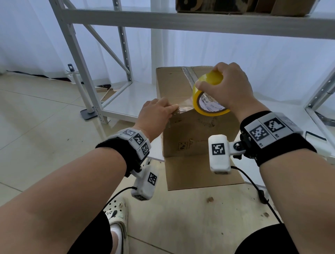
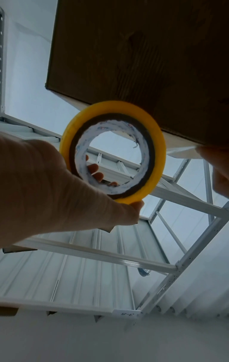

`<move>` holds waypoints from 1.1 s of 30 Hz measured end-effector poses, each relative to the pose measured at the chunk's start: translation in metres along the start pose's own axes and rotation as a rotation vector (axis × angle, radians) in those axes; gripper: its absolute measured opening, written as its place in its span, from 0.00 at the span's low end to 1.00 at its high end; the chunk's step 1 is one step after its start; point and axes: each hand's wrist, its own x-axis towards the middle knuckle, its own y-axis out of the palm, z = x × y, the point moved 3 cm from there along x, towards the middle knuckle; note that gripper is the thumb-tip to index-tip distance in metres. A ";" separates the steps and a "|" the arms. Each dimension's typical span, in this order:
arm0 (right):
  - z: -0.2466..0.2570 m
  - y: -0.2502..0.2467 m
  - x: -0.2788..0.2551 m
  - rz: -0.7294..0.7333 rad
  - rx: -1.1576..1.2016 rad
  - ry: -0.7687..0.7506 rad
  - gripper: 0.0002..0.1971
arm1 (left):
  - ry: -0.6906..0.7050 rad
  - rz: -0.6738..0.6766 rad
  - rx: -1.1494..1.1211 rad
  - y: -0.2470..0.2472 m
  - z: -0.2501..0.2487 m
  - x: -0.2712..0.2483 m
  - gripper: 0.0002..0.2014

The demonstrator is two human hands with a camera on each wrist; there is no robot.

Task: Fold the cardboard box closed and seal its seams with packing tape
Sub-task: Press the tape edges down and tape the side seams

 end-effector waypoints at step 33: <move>-0.002 0.009 -0.001 -0.076 0.259 0.026 0.20 | 0.099 0.056 -0.034 0.005 0.022 0.011 0.20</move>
